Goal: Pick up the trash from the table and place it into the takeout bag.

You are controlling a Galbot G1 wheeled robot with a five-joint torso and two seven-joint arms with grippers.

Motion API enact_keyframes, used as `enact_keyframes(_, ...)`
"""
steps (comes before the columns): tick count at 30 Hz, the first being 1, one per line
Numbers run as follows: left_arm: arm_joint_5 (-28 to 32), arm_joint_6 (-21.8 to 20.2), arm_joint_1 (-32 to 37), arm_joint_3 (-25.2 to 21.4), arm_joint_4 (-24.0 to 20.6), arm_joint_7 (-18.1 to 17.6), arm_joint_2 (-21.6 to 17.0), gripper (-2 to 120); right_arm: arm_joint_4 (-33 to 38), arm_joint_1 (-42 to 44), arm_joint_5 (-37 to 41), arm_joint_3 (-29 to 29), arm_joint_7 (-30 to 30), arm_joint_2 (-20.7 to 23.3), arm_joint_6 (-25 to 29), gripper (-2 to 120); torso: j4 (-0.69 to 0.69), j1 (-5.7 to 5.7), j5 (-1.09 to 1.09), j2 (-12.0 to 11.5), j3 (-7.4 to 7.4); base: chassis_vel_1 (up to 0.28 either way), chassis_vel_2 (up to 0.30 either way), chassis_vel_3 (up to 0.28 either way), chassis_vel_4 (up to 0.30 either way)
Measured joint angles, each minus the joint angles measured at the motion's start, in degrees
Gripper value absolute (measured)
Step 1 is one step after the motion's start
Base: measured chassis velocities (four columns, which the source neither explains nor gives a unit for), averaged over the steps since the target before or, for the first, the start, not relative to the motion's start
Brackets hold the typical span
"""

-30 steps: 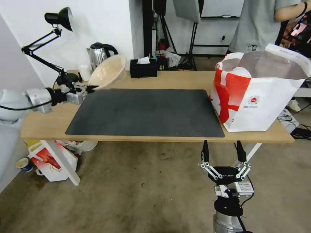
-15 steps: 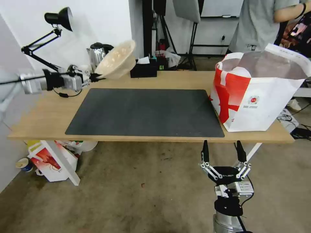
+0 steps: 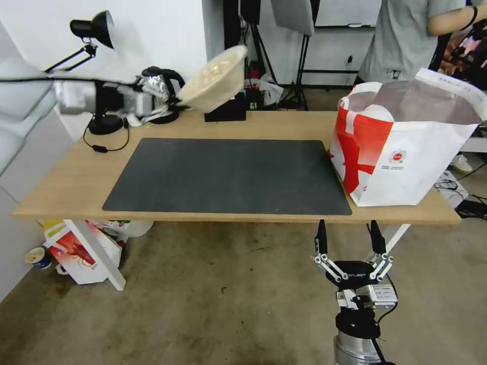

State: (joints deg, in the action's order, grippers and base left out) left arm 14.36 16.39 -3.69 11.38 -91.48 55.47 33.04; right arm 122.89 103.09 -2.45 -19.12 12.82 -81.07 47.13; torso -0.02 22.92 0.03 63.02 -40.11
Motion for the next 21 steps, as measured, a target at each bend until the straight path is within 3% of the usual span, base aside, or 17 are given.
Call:
enact_keyframes(2, -0.11, -0.76, -4.41, 3.81, 1.74, 0.01, 3.57, 0, 0.0, 0.0, 0.0, -0.02, 0.0, 0.0, 0.0, 100, 0.01, 0.0, -0.02, 0.0, 0.0, 0.0, 0.0, 0.0, 0.0)
enact_keyframes(9, -0.65, -1.46, -10.01, 9.75, 5.99, 0.0, 10.4, 0, 0.0, 0.0, 0.0, 0.0, 0.0, 0.0, 0.0, 100, 0.02, 0.0, -0.01, 0.0, 0.0, 0.0, 0.0, 0.0, 0.0)
enact_keyframes(18, -1.82, -1.35, -13.4, 12.91, 10.28, 0.02, 16.04, 0, 0.0, 0.0, 0.0, 0.0, 0.0, 0.0, 0.0, 100, 0.01, 0.01, -0.01, 0.0, 0.0, 0.0, 0.0, 0.0, 0.0)
enact_keyframes(20, -2.04, -1.3, -14.35, 13.83, 11.37, 0.1, 17.83, 0, 0.0, 0.0, 0.0, -0.01, 0.0, 0.0, 0.0, 100, 0.02, 0.01, -0.01, 0.0, 0.0, 0.0, 0.0, 0.0, 0.0)
enact_keyframes(21, -2.38, -1.18, -15.45, 14.88, 13.3, 0.24, 20.67, 0, 0.0, 0.0, 0.0, 0.0, 0.0, 0.0, 0.0, 100, 0.03, 0.01, -0.01, 0.0, 0.0, 0.0, 0.0, 0.0, 0.0)
